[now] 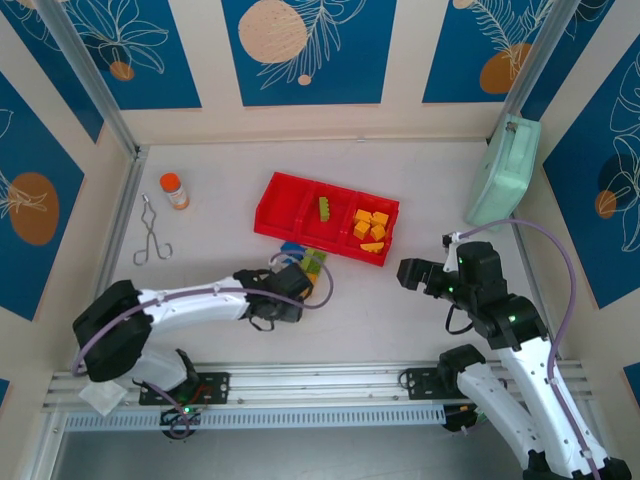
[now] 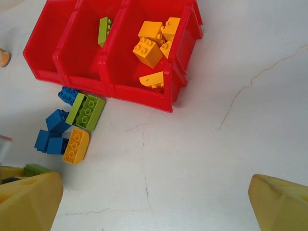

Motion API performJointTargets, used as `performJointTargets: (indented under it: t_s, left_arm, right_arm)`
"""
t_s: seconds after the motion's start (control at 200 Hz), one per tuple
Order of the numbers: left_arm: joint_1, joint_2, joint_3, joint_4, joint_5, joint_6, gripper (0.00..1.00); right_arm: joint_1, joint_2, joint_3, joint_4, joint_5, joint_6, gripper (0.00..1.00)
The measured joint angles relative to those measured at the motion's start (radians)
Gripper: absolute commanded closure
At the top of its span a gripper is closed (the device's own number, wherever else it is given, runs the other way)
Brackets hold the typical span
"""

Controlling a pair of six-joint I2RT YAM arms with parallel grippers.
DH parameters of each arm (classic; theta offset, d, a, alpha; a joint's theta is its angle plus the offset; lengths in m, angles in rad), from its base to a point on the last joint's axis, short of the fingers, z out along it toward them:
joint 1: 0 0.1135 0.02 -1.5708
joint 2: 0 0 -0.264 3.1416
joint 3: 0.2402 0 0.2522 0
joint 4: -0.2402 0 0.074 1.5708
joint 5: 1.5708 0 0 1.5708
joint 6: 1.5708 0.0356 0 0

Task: Sort the legos into containers by color
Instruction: Pick up the lego from the middle-left of the table, then place the lego in the container.

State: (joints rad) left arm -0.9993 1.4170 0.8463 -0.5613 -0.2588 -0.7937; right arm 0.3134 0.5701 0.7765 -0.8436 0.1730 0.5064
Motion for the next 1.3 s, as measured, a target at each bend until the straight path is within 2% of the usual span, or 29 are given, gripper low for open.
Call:
performJointTargets:
  t_s: [0.145, 0.31, 0.46, 0.605, 0.82, 1.05, 1.301]
  left_arm:
    - [0.02, -0.04, 0.151, -0.013, -0.061, 0.099, 0.72]
    - [0.137, -0.008, 0.329, -0.043, -0.064, 0.237, 0.73]
    - [0.229, 0.126, 0.53, -0.06, -0.032, 0.356, 0.75]
    - [0.278, 0.31, 0.731, -0.08, 0.035, 0.426, 0.76]
    - [0.302, 0.55, 0.934, -0.118, 0.087, 0.462, 0.76]
    - [0.305, 0.723, 1.054, -0.135, 0.122, 0.459, 0.75]
    - [0.315, 0.808, 1.133, -0.144, 0.147, 0.451, 0.61]
  right_arm:
    - [0.0, 0.0, 0.0, -0.001, 0.0, 0.0, 0.01]
    - [0.0, 0.0, 0.0, -0.002, 0.0, 0.0, 0.01]
    - [0.0, 0.0, 0.0, -0.003, 0.0, 0.0, 0.01]
    - [0.002, -0.004, 0.0, -0.003, 0.0, 0.0, 0.01]
    - [0.008, -0.015, 0.0, -0.003, 0.002, 0.0, 0.01]
    - [0.008, -0.015, 0.0, -0.004, 0.003, 0.0, 0.01]
    - [0.008, -0.012, 0.0, -0.003, 0.003, 0.0, 0.01]
